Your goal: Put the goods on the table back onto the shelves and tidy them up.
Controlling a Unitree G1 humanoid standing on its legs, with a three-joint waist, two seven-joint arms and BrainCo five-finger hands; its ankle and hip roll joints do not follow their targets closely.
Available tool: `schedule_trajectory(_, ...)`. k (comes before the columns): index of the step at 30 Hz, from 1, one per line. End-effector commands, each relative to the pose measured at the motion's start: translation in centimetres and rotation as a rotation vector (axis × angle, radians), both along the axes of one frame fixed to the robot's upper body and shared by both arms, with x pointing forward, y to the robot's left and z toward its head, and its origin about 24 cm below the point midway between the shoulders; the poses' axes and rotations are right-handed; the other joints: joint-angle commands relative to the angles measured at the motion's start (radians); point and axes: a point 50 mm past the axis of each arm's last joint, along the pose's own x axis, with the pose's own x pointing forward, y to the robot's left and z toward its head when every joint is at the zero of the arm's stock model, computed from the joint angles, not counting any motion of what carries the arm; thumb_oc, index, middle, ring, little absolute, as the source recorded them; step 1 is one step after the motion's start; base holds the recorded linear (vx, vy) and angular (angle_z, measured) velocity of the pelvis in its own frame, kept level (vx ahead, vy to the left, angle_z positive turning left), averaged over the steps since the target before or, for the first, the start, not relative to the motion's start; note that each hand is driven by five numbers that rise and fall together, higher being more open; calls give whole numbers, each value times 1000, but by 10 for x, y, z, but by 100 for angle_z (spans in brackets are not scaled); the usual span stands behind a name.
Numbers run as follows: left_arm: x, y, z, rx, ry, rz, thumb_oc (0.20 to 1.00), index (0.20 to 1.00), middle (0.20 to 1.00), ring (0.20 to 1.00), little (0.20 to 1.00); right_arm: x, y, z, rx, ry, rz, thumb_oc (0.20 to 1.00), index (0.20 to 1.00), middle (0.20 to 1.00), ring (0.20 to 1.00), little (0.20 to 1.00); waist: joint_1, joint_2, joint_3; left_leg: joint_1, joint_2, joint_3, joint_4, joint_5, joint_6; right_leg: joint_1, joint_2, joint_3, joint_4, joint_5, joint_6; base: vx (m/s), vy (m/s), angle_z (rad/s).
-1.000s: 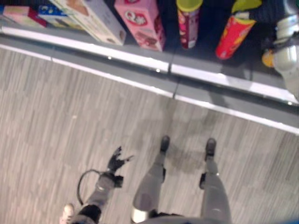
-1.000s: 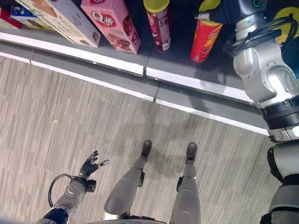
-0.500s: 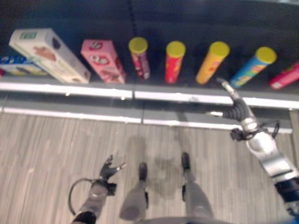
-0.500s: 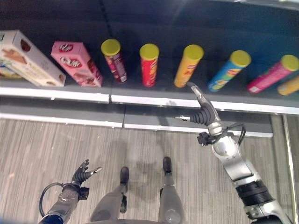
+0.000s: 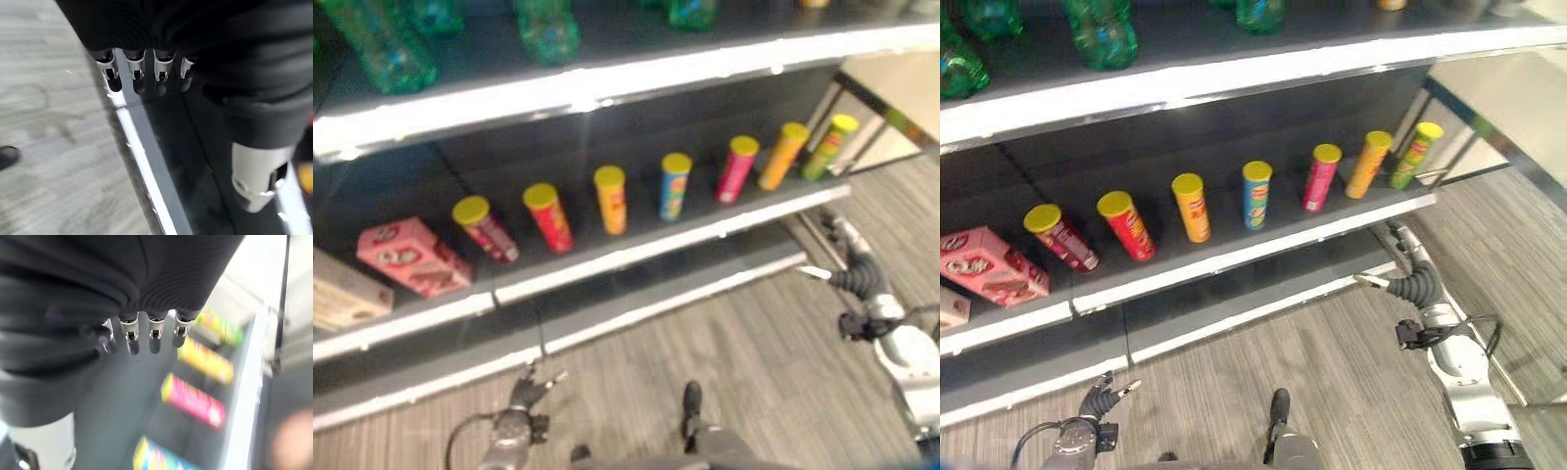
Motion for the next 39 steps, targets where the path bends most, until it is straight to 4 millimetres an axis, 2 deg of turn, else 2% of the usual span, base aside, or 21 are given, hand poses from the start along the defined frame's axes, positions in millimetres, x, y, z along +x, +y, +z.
schedule_trajectory(1,6,21,10,61,-26,-25,1000,1000,1000,1000,1000,-6,0,34,-16,-203,-13,1000,1000,1000,1000,1000,-10,-54,7,-63,67,-32,95,124,-45,120,-46,47,44,-158,90,69,-300,-61)
schedule_trajectory(3,4,17,10,40,-33,-29,1000,1000,1000,1000,1000,-11,-11,39,-16,-231,-72,1000,1000,1000,1000,1000,-22,-62,19,-61,82,-60,236,141,-10,140,7,122,55,-180,51,52,-293,-101)
schedule_trajectory(4,4,17,10,40,-33,-30,1000,1000,1000,1000,1000,-11,-11,39,-16,-231,-72,1000,1000,1000,1000,1000,-21,-63,17,-65,81,-59,235,143,-9,136,7,122,55,-178,50,61,-312,-143)
schedule_trajectory(5,2,13,8,28,-31,-23,1000,1000,1000,1000,1000,-11,-17,43,-43,-238,-107,1000,1000,1000,1000,1000,-7,-74,29,-109,18,-149,305,88,37,146,18,176,62,-188,33,72,-172,-165)
schedule_trajectory(6,1,10,7,18,-27,-25,1000,1000,1000,1000,1000,-10,-19,46,-46,-251,-118,1000,1000,1000,1000,1000,7,-79,33,-144,-40,-208,321,39,56,154,22,206,63,-193,29,137,-206,-198)
schedule_trajectory(9,-3,3,2,7,-4,-41,1000,1000,1000,1000,1000,-8,-29,53,-67,-285,-179,1000,1000,1000,1000,1000,36,-78,44,-197,-136,-309,263,-49,78,178,34,277,69,-207,27,168,-73,-106)
schedule_trajectory(10,-2,3,2,7,-5,-41,1000,1000,1000,1000,1000,-8,-30,53,-67,-285,-179,1000,1000,1000,1000,1000,36,-79,43,-198,-138,-308,260,-44,79,175,32,277,69,-205,27,185,-3,-118)
schedule_trajectory(11,-2,-2,1,2,2,-62,1000,1000,1000,1000,1000,-4,-33,62,-90,-315,-192,1000,1000,1000,1000,1000,58,-63,52,-232,-203,-377,183,-21,77,193,50,305,68,-214,28,171,-9,-121)
schedule_trajectory(13,-2,-5,-1,-3,9,-78,1000,1000,1000,1000,1000,2,-31,69,-92,-343,-189,1000,1000,1000,1000,1000,79,-44,60,-286,-264,-434,107,42,77,204,83,344,71,-215,23,168,-27,-95)
schedule_trajectory(16,-1,-6,-3,7,28,-97,1000,1000,1000,1000,1000,8,-35,74,-107,-358,-214,1000,1000,1000,1000,1000,107,-21,74,-382,-317,-417,18,104,63,256,133,404,68,-244,10,246,-47,-106)
schedule_trajectory(19,-8,-4,-6,7,53,-81,1000,1000,1000,1000,1000,11,-33,73,-114,-356,-224,1000,1000,1000,1000,1000,144,-10,79,-419,-333,-394,-22,143,54,318,158,472,76,-279,9,356,12,-130)
schedule_trajectory(23,-19,-2,-10,1,89,-52,1000,1000,1000,1000,1000,12,-27,73,-130,-349,-199,1000,1000,1000,1000,1000,153,0,51,-357,-324,-435,-40,206,80,354,152,516,109,-329,6,365,86,-58)
schedule_trajectory(26,-21,0,-11,7,99,-42,1000,1000,1000,1000,1000,12,-27,71,-138,-337,-204,1000,1000,1000,1000,1000,152,-20,28,-342,-324,-410,-39,199,87,363,114,507,136,-352,22,280,70,-24)
schedule_trajectory(27,-19,1,-11,7,93,-29,1000,1000,1000,1000,1000,15,-26,70,-127,-338,-207,1000,1000,1000,1000,1000,151,-42,8,-313,-337,-384,-38,165,102,347,66,485,220,-336,57,471,91,-23)
schedule_trajectory(29,-14,2,-8,7,72,-19,1000,1000,1000,1000,1000,18,-25,71,-140,-338,-210,1000,1000,1000,1000,1000,150,-49,4,-276,-333,-361,-40,137,117,283,44,465,358,-239,111,298,33,-46)
schedule_trajectory(30,-14,2,-8,7,72,-19,1000,1000,1000,1000,1000,18,-25,71,-140,-338,-210,1000,1000,1000,1000,1000,150,-48,3,-277,-332,-361,-40,137,116,281,45,466,358,-238,111,169,6,-50)
schedule_trajectory(32,-6,4,-4,13,47,-23,1000,1000,1000,1000,1000,24,-20,78,-136,-364,-197,1000,1000,1000,1000,1000,138,-40,30,-199,-310,-343,-44,93,146,171,17,391,609,-108,158,228,27,-24)
schedule_trajectory(34,-4,6,-2,19,42,-26,1000,1000,1000,1000,1000,26,-20,78,-132,-364,-194,1000,1000,1000,1000,1000,135,-35,39,-176,-301,-343,-46,79,155,145,1,353,669,-99,152,203,58,-18)
schedule_trajectory(35,-2,10,1,32,29,-23,1000,1000,1000,1000,1000,28,-19,76,-123,-364,-198,1000,1000,1000,1000,1000,141,-18,51,-148,-277,-338,-45,60,164,86,-53,274,727,-115,130,275,59,-8)
schedule_trajectory(37,3,15,5,37,3,-11,1000,1000,1000,1000,1000,31,-20,83,-140,-378,-193,1000,1000,1000,1000,1000,138,-15,63,-111,-265,-351,-45,22,153,47,-115,178,600,-200,98,295,-29,1)
schedule_trajectory(39,2,14,4,34,5,-17,1000,1000,1000,1000,1000,30,-23,85,-152,-376,-201,1000,1000,1000,1000,1000,135,-16,63,-97,-266,-359,-45,7,149,38,-118,148,510,-221,93,194,-55,18)
